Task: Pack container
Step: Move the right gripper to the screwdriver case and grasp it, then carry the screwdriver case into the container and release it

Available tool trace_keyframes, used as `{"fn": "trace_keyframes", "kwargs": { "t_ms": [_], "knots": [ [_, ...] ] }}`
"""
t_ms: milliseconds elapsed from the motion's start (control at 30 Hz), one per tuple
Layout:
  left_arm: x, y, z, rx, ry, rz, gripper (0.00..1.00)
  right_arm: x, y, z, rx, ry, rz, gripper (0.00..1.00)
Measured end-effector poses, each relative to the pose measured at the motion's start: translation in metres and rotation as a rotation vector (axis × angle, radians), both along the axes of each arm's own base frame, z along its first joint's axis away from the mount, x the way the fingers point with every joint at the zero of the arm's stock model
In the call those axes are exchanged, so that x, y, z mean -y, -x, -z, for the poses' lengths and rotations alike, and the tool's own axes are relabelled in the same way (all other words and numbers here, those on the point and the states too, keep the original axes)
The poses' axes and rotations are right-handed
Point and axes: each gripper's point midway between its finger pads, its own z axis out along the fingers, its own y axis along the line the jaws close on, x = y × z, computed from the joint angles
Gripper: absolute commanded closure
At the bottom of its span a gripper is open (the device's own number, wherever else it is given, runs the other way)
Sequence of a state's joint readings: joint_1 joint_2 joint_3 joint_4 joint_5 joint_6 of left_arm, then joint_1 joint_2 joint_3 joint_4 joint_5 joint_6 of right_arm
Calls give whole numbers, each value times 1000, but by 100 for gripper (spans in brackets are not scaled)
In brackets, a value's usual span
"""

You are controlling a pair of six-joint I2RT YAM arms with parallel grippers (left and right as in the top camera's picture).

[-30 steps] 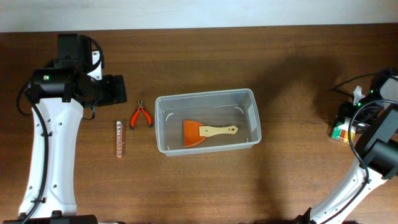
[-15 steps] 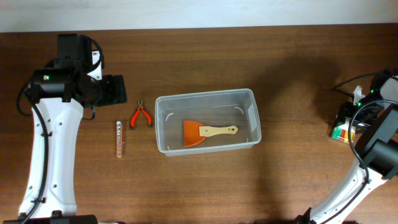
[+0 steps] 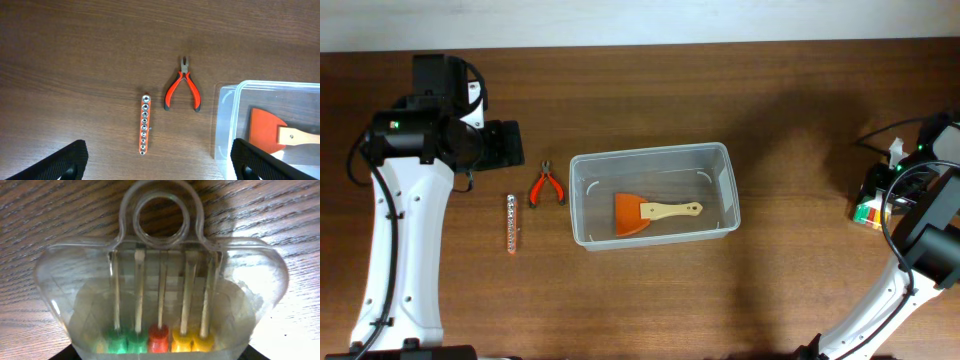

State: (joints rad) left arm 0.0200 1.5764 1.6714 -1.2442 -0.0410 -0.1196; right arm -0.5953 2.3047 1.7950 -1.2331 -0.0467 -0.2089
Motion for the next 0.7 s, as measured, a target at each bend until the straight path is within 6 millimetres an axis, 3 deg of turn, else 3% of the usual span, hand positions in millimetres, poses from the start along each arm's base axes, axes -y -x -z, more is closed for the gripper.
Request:
{"fn": "trace_keyframes", "kwargs": {
  "t_ms": [200,333,433,500,600,700],
  "knots": [
    [0,1,0,-5,0,0,7,-19,-5,-12,22,-103,15,96],
    [0,2,1,-8,0,0,7,-23,-27,-42,97,-122,-5,96],
    [0,2,1,-7,0,0,7,-32,-49,-82,185,-99,-65,96],
    [0,1,0,-4,0,0,7,-49,-64,-120,260,-72,-146,96],
    [0,0,0,0,0,0,7,-93,-86,-183,402,-26,-325,96],
    [0,0,0,0,0,0,7,-163,-91,-240,532,-1,-572,96]
  ]
}}
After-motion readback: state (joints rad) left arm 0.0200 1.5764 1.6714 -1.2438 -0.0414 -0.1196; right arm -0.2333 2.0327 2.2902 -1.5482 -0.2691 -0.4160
